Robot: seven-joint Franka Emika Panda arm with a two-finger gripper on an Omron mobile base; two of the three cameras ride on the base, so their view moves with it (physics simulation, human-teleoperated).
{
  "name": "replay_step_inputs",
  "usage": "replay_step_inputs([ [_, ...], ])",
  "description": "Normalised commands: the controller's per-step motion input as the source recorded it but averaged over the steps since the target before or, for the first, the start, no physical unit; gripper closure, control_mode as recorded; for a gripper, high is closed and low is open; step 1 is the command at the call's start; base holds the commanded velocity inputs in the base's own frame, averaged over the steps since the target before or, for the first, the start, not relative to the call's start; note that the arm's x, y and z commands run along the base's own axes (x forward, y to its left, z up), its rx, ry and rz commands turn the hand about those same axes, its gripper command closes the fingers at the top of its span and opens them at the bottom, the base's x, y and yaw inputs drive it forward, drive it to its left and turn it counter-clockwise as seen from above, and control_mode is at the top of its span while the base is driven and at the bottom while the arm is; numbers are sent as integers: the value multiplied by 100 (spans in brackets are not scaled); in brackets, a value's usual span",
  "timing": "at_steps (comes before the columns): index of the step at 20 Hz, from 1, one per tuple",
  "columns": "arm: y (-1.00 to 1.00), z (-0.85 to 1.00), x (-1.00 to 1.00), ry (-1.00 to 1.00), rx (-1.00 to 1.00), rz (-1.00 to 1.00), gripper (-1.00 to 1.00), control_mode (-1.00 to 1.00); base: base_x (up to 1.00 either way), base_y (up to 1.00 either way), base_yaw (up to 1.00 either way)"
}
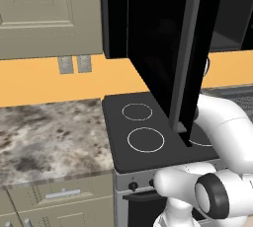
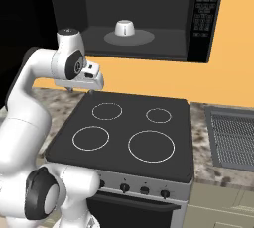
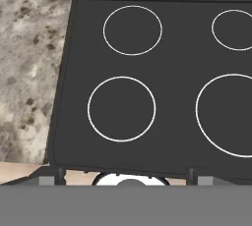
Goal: Pick the cup of tea, navigate to the dining table, and place it on the saucer.
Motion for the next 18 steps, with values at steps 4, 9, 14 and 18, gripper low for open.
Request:
replay_step_inputs([
  [4, 0, 0, -4, 1, 0, 0, -100, -100, 0, 0, 0],
  [9, 1, 25, -61, -5, 0, 0, -100, -100, 0, 0, 0],
  [14, 0, 63, -44, -33, 0, 0, -100, -100, 0, 0, 0],
  [18, -17, 71, -11, -30, 0, -5, -100, -100, 0, 0, 0],
])
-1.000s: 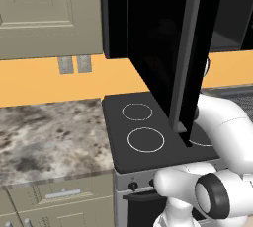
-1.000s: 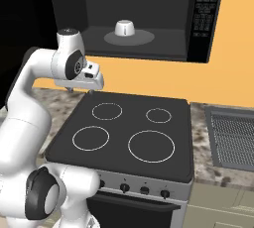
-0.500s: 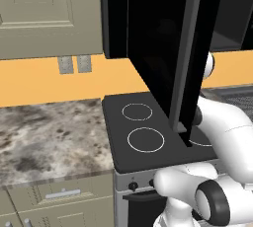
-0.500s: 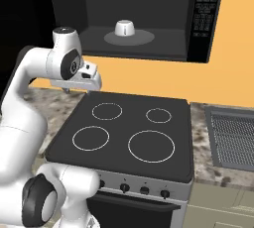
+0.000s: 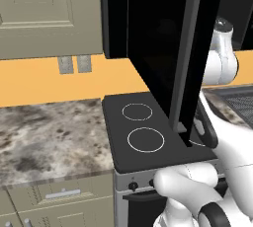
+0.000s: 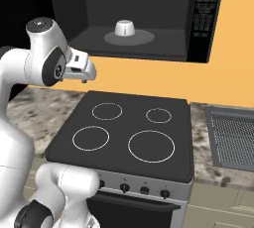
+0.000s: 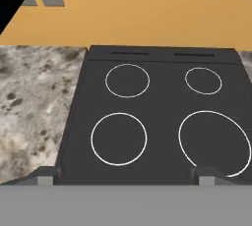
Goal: Pick the cup of tea, navigate to the dining table, and place it on the saucer.
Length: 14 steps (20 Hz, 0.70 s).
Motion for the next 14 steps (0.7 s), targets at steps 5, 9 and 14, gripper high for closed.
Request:
replay_step_inputs([
  [5, -37, 61, 2, -28, 1, -9, -100, -100, 0, 0, 0],
  [9, -51, 55, 16, -27, 1, -7, -100, -100, 0, 0, 0],
  [14, -49, 53, 21, -15, 2, -5, -100, -100, 0, 0, 0],
])
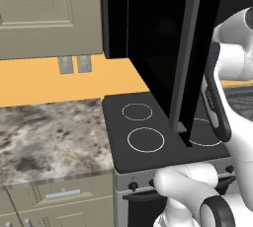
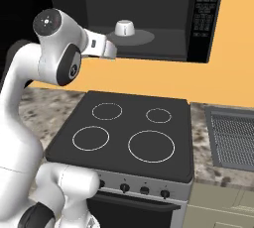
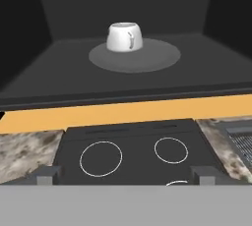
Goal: Pick the cup of tea, navigate to the dining table, and place it on the saucer.
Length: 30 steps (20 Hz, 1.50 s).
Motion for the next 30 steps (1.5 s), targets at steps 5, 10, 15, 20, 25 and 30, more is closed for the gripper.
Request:
replay_step_inputs([
  [5, -32, 38, 42, -2, 2, -1, -100, -100, 0, 0, 0],
  [10, -10, 16, 57, 13, 0, 0, -100, -100, 0, 0, 0],
  [15, -6, 2, 58, 14, 0, 0, -100, -100, 0, 0, 0],
  [20, -1, -3, 66, 0, 0, 0, -100, -100, 0, 0, 0],
  [25, 0, -6, 64, 0, 0, 0, -100, -100, 0, 0, 0],
  [30, 0, -10, 43, 0, 0, 0, -100, -100, 0, 0, 0],
])
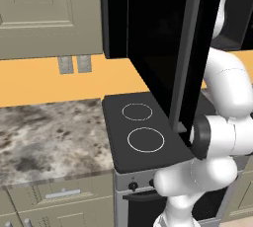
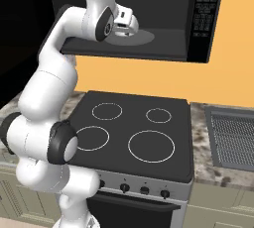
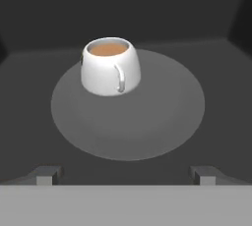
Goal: Pick the cup of tea, navigate to the dining table, and place it on the saucer.
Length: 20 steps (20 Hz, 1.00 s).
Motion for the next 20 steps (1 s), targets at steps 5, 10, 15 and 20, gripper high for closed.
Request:
replay_step_inputs([
  [5, 0, -2, 39, 0, 0, 0, -100, -100, 0, 0, 0],
  [10, 0, -9, 40, -1, 4, 0, -100, -100, 0, 0, 0],
  [15, 0, -17, 39, 0, 4, 2, -100, -100, 0, 0, 0],
  [20, 0, -19, 33, -1, 3, 4, -100, -100, 0, 0, 0],
])
